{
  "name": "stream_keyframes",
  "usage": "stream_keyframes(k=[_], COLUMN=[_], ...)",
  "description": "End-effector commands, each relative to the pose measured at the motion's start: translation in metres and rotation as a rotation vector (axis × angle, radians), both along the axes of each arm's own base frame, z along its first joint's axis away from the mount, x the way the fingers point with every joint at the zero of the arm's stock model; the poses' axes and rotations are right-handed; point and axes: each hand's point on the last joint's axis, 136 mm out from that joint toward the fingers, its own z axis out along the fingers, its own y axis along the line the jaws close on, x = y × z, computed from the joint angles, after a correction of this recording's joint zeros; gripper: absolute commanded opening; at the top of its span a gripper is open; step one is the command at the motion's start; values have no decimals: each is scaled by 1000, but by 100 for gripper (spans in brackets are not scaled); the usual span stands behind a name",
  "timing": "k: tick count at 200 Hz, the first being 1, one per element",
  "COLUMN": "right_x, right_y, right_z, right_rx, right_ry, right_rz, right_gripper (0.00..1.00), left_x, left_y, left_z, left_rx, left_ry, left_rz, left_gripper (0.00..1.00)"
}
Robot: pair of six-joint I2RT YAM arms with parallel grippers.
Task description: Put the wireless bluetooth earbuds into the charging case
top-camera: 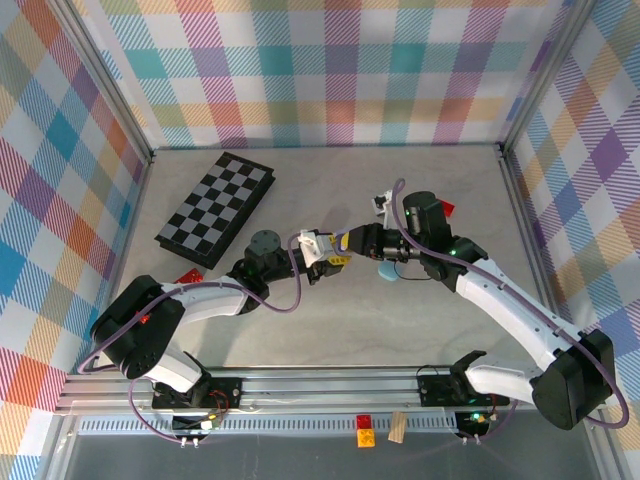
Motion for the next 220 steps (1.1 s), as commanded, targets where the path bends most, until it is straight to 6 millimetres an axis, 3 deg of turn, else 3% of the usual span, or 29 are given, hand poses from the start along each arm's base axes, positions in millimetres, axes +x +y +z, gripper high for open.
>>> stream_keyframes(k=[1, 108, 220], right_x=[6, 10, 5], right_y=[1, 0, -10], right_z=[2, -11, 1], right_rx=[-5, -33, -42], right_ry=[-29, -18, -70], right_rz=[-3, -12, -37], right_gripper=[18, 19, 37], left_x=[-4, -4, 0], left_y=[-10, -14, -11], left_z=[16, 22, 23], left_rx=[-18, -31, -42], left_ry=[-48, -42, -33], left_rz=[-35, -36, -9], left_gripper=[34, 34, 34])
